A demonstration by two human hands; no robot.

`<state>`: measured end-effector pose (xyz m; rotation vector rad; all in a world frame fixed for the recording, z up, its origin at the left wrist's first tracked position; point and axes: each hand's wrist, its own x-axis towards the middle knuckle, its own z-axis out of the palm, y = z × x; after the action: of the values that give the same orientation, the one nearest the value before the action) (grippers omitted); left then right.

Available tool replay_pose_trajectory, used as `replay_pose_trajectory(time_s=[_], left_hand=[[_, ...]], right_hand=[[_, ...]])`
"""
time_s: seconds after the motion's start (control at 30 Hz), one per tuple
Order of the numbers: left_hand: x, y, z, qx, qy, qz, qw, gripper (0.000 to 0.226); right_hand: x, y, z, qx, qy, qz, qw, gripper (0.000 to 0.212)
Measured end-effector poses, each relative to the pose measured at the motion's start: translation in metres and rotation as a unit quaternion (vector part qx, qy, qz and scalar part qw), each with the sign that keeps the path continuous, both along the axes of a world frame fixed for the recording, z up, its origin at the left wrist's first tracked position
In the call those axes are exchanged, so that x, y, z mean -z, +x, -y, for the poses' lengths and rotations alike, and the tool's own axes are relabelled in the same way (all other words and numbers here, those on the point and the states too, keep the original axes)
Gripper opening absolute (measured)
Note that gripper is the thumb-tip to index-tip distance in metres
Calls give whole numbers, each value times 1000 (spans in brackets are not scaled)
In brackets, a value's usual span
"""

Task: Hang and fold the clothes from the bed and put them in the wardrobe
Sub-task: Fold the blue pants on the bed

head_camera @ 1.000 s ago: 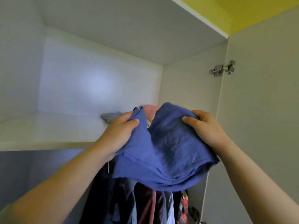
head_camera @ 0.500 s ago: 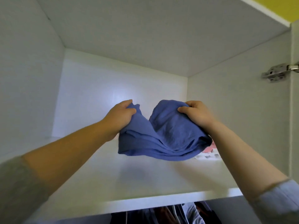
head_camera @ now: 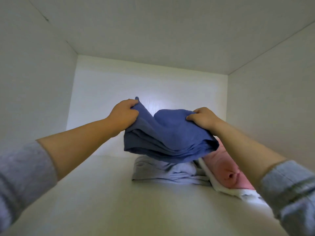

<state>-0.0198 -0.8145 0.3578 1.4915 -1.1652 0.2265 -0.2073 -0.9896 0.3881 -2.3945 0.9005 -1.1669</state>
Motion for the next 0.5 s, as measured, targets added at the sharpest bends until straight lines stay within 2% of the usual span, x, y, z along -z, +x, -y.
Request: replay_pose_trajectory(time_s=[0.1,0.2,0.27,0.4,0.43,0.5], left_hand=[[-1,4,31,23,18,-30,999,35],[-8,8,57,55,13,-86,995,46],[-16,9,70,79,-10,-124,989,46],[-26,18,87,119,-67,-212,968,24],[-17,26,91,117,-54,-232,964,19],[20,43,100,114,40,-270,955,21]], right_hand=[[-2,12,30,3,13,-18,1000,22],[-5,24,54,-1,17,-7,1000,22],[-8,31,70,-4,20,11,1000,25],[-14,38,93,-35,61,84,994,20],[-9,39,100,-33,84,71,993,17],[14,38,118,-12,145,-61,987,16]])
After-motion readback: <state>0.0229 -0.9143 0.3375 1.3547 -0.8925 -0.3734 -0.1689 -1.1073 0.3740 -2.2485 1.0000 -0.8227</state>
